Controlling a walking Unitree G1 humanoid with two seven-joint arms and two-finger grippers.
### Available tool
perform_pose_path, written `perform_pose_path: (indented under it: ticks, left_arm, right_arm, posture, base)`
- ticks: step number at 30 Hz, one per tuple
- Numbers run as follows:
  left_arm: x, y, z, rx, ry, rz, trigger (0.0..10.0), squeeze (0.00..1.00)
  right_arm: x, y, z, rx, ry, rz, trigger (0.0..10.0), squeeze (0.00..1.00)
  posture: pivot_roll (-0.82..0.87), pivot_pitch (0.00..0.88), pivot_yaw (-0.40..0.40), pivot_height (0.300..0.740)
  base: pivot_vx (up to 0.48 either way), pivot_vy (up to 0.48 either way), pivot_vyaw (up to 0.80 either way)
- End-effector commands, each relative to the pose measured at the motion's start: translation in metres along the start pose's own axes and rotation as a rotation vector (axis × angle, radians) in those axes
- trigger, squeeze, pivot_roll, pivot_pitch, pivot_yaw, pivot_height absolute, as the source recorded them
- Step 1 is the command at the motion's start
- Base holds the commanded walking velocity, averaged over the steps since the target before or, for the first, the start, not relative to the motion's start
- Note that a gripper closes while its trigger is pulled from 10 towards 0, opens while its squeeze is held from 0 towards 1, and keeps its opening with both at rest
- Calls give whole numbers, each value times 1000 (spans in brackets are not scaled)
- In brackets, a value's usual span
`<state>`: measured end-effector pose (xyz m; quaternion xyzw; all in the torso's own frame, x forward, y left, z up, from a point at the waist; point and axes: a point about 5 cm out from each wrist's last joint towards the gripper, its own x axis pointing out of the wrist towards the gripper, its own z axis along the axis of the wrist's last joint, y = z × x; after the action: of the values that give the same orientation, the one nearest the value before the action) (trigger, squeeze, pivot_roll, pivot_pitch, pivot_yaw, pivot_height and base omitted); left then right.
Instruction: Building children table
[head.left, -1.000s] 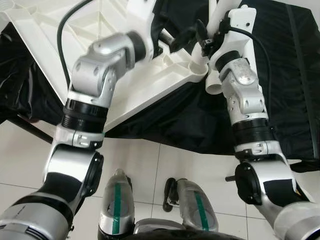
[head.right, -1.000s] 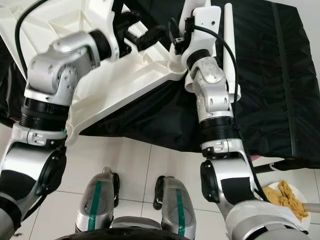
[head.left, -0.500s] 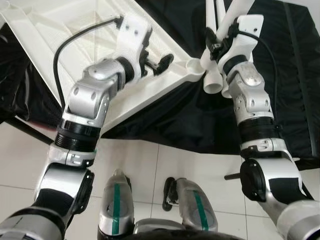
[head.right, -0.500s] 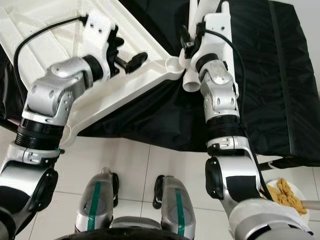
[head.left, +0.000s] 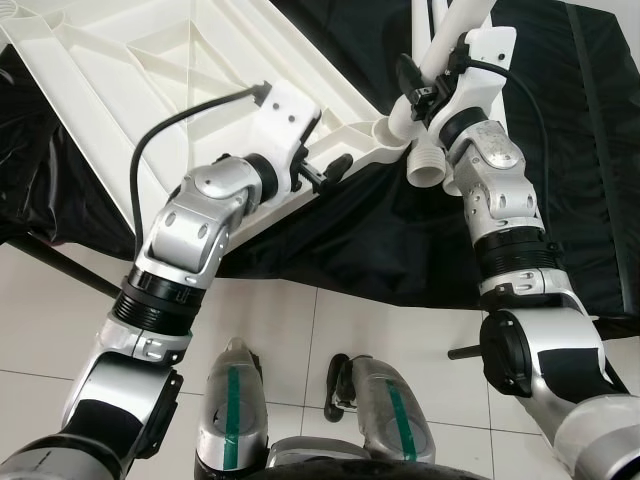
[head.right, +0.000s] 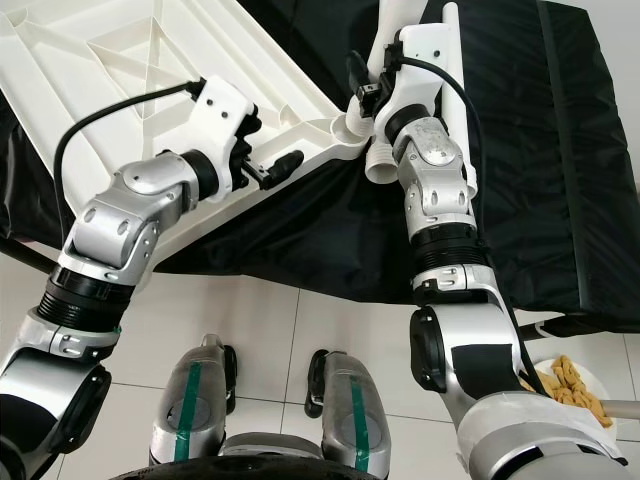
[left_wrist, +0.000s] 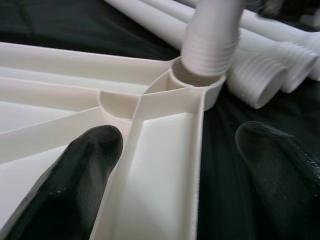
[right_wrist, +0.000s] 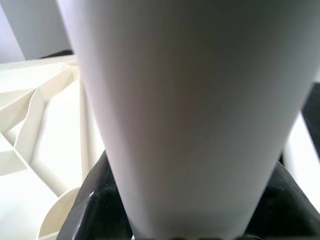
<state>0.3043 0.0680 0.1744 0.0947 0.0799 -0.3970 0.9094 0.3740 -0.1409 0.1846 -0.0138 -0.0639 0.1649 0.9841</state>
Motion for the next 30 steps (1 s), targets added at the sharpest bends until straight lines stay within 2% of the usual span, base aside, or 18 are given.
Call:
perform_pose_path:
  ticks: [1, 12, 30]
  left_arm:
    - [0, -5, 4, 25, -15, -24, 10000, 0]
    - [-3, -3, 8, 31, -34, -2, 10000, 0]
    - [-6, -4, 14, 36, -52, 9, 10000, 0]
  right_arm:
    - [3, 1, 2, -8, -6, 19, 10000, 0]
    - [2, 6, -15, -1, 52, 74, 10000, 0]
    - [4, 15, -28, -67, 115, 174, 10000, 0]
  posture:
    - [138, 54, -67, 740]
    - [150, 54, -75, 740]
    - [160, 46, -79, 740]
  base:
    - [0, 0, 0]
    - [0, 0, 0]
    - [0, 0, 0]
